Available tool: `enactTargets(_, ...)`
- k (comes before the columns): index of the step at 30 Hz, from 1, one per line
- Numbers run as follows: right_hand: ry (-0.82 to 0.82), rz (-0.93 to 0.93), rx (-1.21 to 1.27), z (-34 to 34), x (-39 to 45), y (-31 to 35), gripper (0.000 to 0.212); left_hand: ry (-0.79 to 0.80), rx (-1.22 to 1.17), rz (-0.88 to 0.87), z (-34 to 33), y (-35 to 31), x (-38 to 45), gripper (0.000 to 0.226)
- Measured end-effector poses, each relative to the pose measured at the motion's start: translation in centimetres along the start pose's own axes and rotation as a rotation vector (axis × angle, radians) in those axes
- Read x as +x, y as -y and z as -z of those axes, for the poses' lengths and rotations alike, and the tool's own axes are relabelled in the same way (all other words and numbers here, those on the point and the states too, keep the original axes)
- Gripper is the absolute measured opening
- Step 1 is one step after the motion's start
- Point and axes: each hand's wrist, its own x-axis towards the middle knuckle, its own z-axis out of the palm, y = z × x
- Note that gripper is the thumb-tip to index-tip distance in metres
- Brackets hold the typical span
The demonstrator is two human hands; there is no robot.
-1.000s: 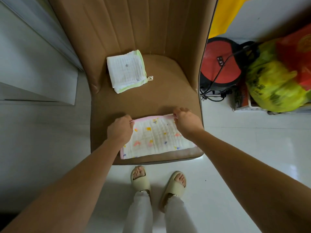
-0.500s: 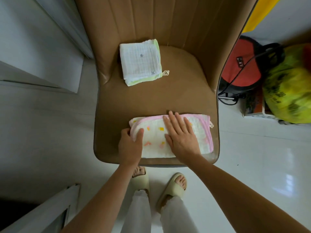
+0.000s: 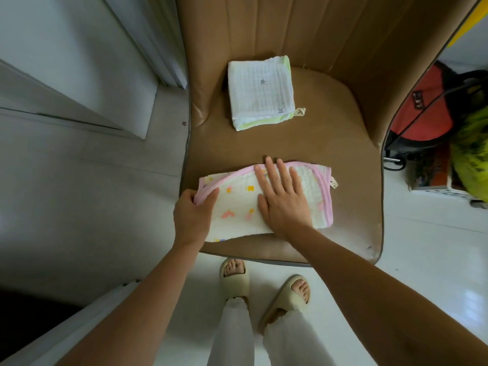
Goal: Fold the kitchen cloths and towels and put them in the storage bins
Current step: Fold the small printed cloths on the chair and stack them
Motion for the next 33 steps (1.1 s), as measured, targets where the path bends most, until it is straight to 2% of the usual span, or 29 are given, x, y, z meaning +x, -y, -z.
enactTargets(3,0.035,0.048,0.046,0.8,0.4,-0.1,0.059,0.038,-0.077,-0.033,0.5,-1.4,-0.3,0.03)
enactTargets(5,-0.026,0.062,0.132,2.3,-0.3,-1.0,0.06,0.063,-0.138,-0.031,0.8,-2.4,-0.9,0.026)
enactTargets(6,-0.091,0.003,0.176,3.3,-0.8,-1.9,0.06,0.07,-0.162,-0.024,1.0,-2.8,-1.2,0.025)
enactTargets(8,-0.227,-0.281,0.26,4.7,-2.2,-4.0,0.053,0.068,-0.174,-0.041,1.0,-3.2,-1.8,0.026)
enactTargets(10,-0.143,-0.588,0.438,5.7,-3.3,-6.1,0.043,0.053,-0.168,-0.077,0.4,-3.8,-2.8,0.029)
enactTargets(12,0.067,-0.684,0.605,6.2,-3.3,-7.2,0.043,0.082,-0.183,-0.096,-0.9,-4.8,-4.0,0.029)
enactTargets(15,0.209,-0.63,0.65,6.6,-1.8,-8.0,0.051,0.17,-0.215,-0.097,-3.4,-6.1,-5.3,0.026)
enactTargets(17,0.24,-0.686,0.865,7.1,-1.0,-8.3,0.039,0.231,-0.227,-0.092,-5.0,-6.6,-5.9,0.021)
enactTargets(20,0.203,-0.722,1.21,8.6,-1.5,-8.1,0.02,0.276,-0.219,-0.076,-6.2,-7.3,-6.7,0.017)
enactTargets(23,0.129,-0.651,1.353,10.0,-3.2,-7.2,0.011,0.267,-0.258,-0.064,-6.2,-8.0,-7.0,0.021)
enactTargets(25,0.027,-0.547,1.273,10.3,-4.2,-6.6,0.015,0.27,-0.3,-0.053,-5.9,-8.7,-7.2,0.02)
enactTargets(29,-0.113,-0.373,0.956,11.1,-5.2,-5.4,0.024,0.285,-0.322,-0.051,-5.2,-9.7,-8.1,0.017)
enactTargets(33,-0.165,-0.301,0.914,12.2,-5.5,-3.3,0.023,0.313,-0.37,-0.012,-5.1,-9.8,-8.1,0.015)
